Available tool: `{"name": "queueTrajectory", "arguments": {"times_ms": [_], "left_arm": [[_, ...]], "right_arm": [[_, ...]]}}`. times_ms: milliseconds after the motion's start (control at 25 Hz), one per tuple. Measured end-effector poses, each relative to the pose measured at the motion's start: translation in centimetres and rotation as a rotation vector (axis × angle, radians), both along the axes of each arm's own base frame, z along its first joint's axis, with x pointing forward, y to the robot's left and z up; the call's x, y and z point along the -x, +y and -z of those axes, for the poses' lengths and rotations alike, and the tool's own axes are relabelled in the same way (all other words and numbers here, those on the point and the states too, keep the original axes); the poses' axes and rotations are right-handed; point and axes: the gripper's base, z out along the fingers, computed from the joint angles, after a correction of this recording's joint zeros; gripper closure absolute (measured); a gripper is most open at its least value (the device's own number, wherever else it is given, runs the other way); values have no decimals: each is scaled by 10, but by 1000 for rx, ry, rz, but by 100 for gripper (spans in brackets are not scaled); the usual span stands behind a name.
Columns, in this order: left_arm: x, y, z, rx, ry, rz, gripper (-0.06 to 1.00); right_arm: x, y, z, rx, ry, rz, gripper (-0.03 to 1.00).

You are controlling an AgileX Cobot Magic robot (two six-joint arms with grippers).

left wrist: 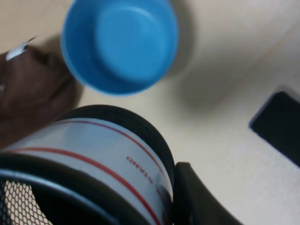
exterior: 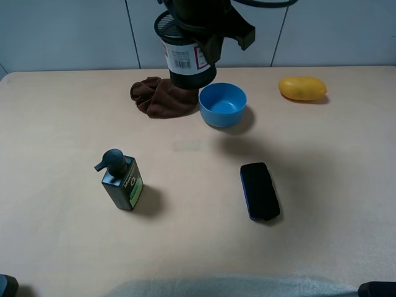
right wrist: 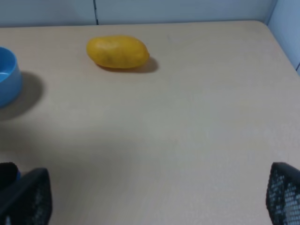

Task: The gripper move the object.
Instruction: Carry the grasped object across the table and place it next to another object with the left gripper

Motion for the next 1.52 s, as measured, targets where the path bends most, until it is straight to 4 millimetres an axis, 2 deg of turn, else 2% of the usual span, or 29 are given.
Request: {"name": "queueTrajectory", "arguments": {"times_ms": [280,880,1520], "left_arm": [[8,-35,13,1,3,65,82],[38,-93,41,72,14,181,82],[65,-136,80,126,-2,289,82]], "right_arm": [[0,0,0,0,0,0,27],[0,0,0,0,-1,0,27],[0,0,0,0,-1,0,27]]}}
